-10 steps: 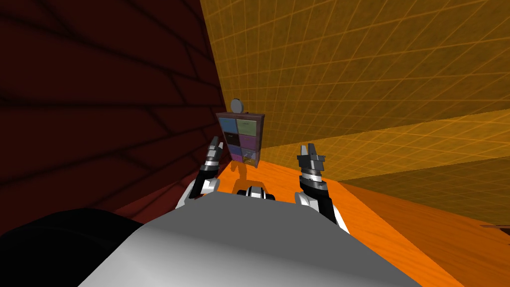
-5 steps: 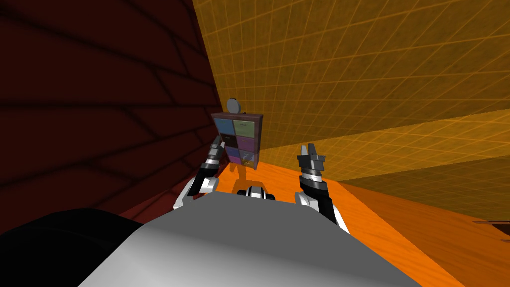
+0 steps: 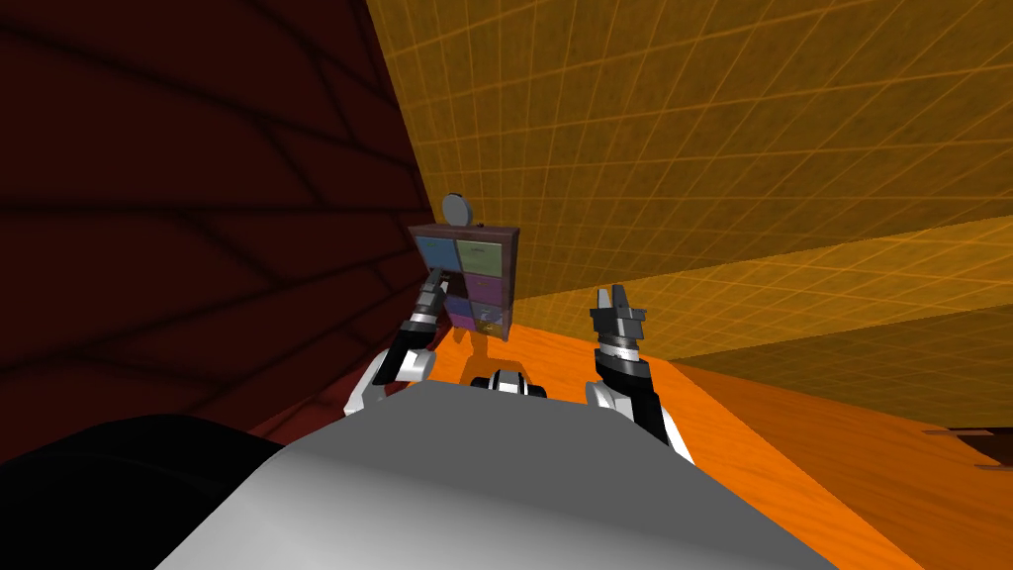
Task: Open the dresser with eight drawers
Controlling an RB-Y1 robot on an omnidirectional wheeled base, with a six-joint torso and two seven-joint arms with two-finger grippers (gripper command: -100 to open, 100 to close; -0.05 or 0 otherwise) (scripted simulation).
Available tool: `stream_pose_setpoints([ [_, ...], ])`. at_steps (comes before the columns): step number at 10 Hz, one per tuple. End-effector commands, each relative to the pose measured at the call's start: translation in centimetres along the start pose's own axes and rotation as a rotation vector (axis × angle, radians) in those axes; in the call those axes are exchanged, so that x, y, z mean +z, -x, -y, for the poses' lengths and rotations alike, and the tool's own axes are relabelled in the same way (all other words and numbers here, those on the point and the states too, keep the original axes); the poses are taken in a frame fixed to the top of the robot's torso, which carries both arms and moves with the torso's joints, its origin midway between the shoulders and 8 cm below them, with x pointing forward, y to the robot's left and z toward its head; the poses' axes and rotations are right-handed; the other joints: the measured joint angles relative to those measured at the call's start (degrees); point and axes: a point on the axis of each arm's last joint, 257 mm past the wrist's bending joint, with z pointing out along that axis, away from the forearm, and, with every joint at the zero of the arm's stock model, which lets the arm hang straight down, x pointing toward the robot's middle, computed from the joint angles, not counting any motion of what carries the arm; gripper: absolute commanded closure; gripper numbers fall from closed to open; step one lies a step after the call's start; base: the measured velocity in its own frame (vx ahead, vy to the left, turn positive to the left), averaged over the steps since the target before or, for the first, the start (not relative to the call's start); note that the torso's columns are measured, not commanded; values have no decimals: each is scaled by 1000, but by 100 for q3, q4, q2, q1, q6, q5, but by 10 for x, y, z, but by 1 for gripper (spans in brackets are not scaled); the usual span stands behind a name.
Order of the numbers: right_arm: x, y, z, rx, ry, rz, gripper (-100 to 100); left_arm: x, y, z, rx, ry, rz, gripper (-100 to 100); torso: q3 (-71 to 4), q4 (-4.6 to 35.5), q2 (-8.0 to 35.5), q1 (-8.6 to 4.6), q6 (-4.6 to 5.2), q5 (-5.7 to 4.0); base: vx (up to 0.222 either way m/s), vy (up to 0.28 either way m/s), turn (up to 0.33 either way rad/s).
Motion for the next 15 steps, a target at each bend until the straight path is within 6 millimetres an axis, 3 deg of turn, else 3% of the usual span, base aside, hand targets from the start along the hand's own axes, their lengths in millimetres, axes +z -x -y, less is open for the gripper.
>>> stream_pose_setpoints([
  [1, 0, 0, 0, 0, 0, 0, 0, 2, -1, -3, -11, 29, 6, -100, -2, -1, -4, -4, 0, -1, 99, 6, -41],
  [15, 0, 0, 0, 0, 0, 0, 0, 12, -10, -15, -37, 172, -3, -100, -8, -4, -13, -6, 0, -2, 96, 10, -48],
])
